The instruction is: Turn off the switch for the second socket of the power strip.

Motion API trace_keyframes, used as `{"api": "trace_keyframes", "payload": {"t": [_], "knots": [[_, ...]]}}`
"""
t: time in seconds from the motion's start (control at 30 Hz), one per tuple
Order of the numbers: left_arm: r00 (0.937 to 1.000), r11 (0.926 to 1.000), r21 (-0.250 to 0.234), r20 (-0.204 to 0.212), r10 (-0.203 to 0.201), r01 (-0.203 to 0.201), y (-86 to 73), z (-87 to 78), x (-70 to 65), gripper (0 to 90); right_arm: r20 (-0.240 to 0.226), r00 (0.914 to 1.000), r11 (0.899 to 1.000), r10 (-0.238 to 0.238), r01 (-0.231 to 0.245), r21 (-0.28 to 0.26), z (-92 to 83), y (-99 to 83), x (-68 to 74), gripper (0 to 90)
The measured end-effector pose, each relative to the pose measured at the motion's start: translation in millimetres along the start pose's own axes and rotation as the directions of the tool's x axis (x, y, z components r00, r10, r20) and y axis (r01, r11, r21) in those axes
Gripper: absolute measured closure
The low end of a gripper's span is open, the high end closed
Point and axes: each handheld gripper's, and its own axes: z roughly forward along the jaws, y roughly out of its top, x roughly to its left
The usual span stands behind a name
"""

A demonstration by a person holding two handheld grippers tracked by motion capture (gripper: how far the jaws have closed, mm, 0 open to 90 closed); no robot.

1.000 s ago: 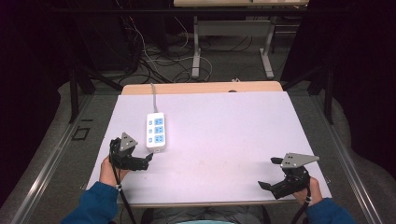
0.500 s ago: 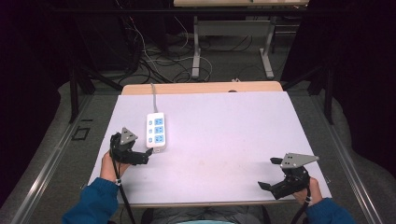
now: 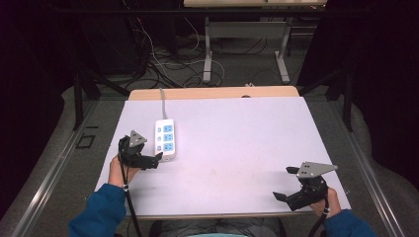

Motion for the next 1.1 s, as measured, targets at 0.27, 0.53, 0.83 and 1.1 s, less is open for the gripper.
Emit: {"api": "trace_keyframes", "payload": {"t": [0.27, 0.53, 0.83, 1.1], "knots": [[1.0, 1.0, 0.004, -0.001, -0.001, 0.001, 3.9, 7.0, 2.3, 0.1, 0.004, 1.0, 1.0, 0.0, 0.0, 0.0, 0.0, 0.0, 0.1, 0.0], [0.9999, 0.9999, 0.005, -0.007, -0.009, 0.009, 7.3, 12.6, 5.9, 0.0, 0.003, 1.0, 1.0, -0.001, 0.001, 0.001, 0.5, 0.0, 0.3, 0.0], [0.9994, 0.9996, 0.01, -0.022, -0.026, 0.027, 12.4, 21.1, 10.8, 0.0, 0.004, 1.0, 1.0, 0.009, -0.009, 0.002, 0.6, 0.1, 1.2, 0.0], [0.9973, 0.9978, 0.012, -0.035, -0.065, 0.066, 16.0, 27.8, 16.8, 0.0, -0.002, 1.0, 1.0, 0.003, -0.003, 0.004, 0.9, 0.1, 0.4, 0.0]]}}
